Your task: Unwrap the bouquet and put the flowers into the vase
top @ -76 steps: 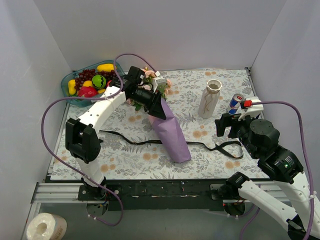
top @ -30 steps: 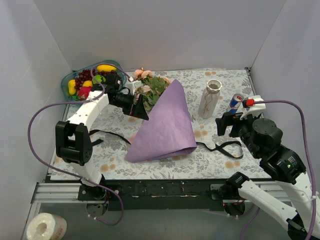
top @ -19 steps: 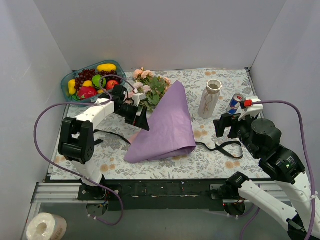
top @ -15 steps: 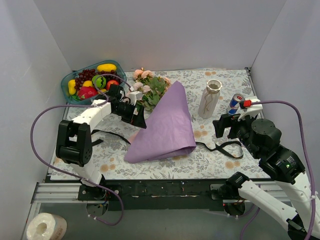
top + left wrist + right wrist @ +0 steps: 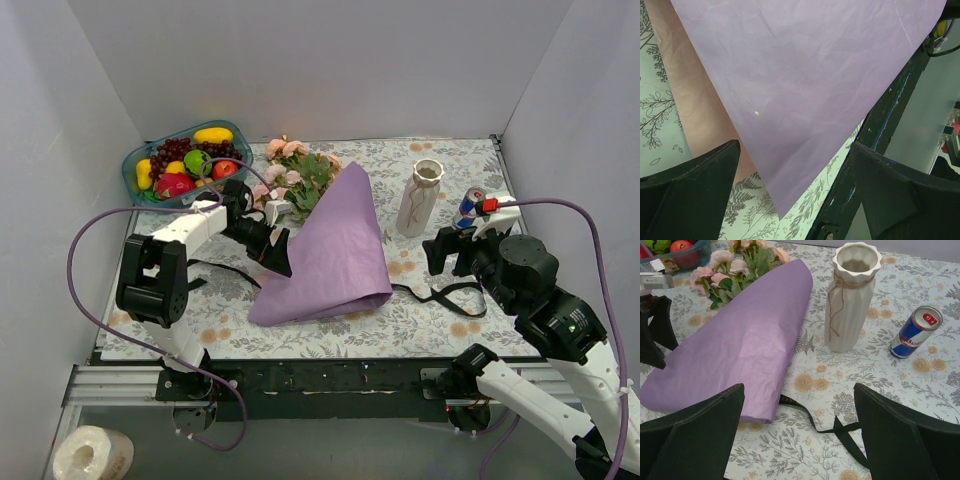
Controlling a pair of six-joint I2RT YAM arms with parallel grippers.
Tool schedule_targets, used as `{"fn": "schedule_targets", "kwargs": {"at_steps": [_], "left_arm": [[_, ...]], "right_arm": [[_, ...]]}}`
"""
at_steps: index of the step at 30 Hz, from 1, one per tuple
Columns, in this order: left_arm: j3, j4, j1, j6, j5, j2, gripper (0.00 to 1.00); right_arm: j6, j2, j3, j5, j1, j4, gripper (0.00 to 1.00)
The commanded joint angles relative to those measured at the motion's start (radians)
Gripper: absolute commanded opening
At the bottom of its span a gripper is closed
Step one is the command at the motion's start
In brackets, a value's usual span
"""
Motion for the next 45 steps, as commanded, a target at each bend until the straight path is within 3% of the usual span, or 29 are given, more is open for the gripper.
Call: {"fn": "schedule_targets", "kwargs": {"at_steps": [1, 3, 6, 8, 13, 21, 29, 32, 37, 42, 45], "left_arm": [[0.02, -0.018, -0.003, 0.027, 0.038, 0.0, 0.89], [0.032, -0.055, -0.003, 0.05, 0.073, 0.01, 0.84], [0.084, -0.162, -0.014, 0.095, 0.133, 0.014, 0.65], [0.129, -0.243, -0.045, 0.145, 0.182, 0.011, 0.45], [0.173, -0.285, -0.131, 0.162, 0.198, 0.019, 0.24], [0.31, -0.225, -0.189, 0.031, 0.248, 0.077, 0.16], [0.719, -0.21, -0.267, -0.128, 0.291, 0.247, 0.15], [0.779, -0.223, -0.292, -0.137, 0.273, 0.319, 0.11], [0.784, -0.193, -0.347, -0.16, 0.276, 0.356, 0.12], [0.86, -0.081, -0.408, -0.31, 0.294, 0.379, 0.15], [0.934, 0.008, -0.425, -0.446, 0.326, 0.405, 0.25]], "right_arm": [[-0.007, 0.007, 0.037, -0.019, 0.001, 0.058, 0.98], [-0.01, 0.014, 0.045, -0.019, 0.001, 0.057, 0.98], [-0.015, 0.019, 0.052, -0.021, 0.001, 0.055, 0.98], [-0.02, 0.024, 0.052, -0.015, 0.001, 0.057, 0.98], [-0.023, 0.038, 0.061, -0.012, 0.001, 0.063, 0.98], [-0.036, 0.051, 0.088, -0.001, 0.002, 0.052, 0.98], [-0.038, 0.034, 0.092, 0.011, 0.002, 0.044, 0.98], [-0.039, 0.036, 0.107, 0.021, 0.002, 0.035, 0.98], [-0.046, 0.027, 0.126, 0.039, 0.001, 0.023, 0.98], [-0.056, 0.027, 0.129, 0.033, 0.001, 0.023, 0.98], [-0.056, 0.027, 0.12, 0.028, 0.001, 0.023, 0.98]]}}
